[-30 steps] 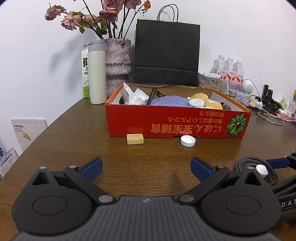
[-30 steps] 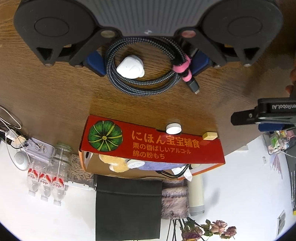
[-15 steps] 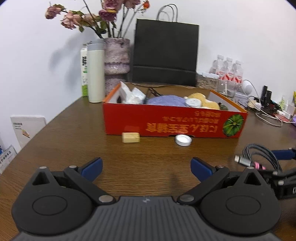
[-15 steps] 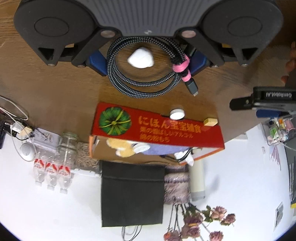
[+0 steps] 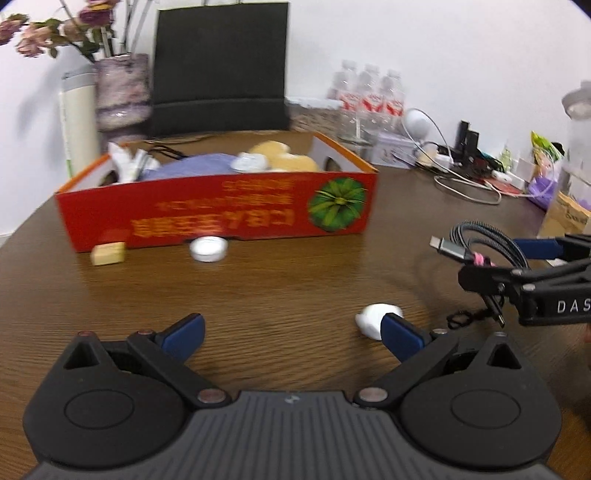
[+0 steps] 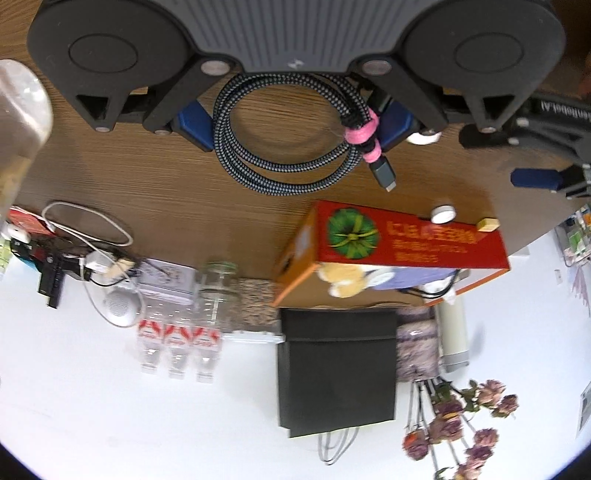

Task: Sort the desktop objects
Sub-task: 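Grasp the white wall plug with the left tool while the right tool holds the cable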

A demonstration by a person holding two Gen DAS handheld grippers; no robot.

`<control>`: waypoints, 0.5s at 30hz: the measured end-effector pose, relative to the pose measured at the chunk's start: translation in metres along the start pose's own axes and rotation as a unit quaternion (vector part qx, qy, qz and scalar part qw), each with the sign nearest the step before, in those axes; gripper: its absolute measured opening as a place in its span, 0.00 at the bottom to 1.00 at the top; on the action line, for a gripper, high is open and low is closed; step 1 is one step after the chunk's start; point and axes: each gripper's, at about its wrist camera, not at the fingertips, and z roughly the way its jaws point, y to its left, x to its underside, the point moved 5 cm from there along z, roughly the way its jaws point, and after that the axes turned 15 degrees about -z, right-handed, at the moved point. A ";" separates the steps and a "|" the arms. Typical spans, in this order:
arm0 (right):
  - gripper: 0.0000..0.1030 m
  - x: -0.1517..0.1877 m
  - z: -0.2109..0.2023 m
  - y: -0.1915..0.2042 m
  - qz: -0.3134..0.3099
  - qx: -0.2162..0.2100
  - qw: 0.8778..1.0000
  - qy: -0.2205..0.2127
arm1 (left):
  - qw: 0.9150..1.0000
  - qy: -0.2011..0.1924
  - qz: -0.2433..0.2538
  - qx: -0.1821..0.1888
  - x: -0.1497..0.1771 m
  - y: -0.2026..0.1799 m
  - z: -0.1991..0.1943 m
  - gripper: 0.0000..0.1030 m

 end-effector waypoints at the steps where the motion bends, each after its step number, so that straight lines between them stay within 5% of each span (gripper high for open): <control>1: 0.89 0.001 0.000 -0.005 0.000 0.000 1.000 -0.001 | 1.000 0.003 0.000 -0.001 0.001 -0.005 0.003 1.00; 11: 0.89 0.013 0.002 -0.028 0.015 -0.020 1.000 -0.007 | 0.999 0.024 -0.017 -0.025 0.007 -0.032 0.024 0.99; 15: 0.89 0.012 -0.005 -0.025 0.013 -0.025 0.999 -0.018 | 0.999 0.020 -0.020 -0.041 0.007 -0.035 0.025 0.88</control>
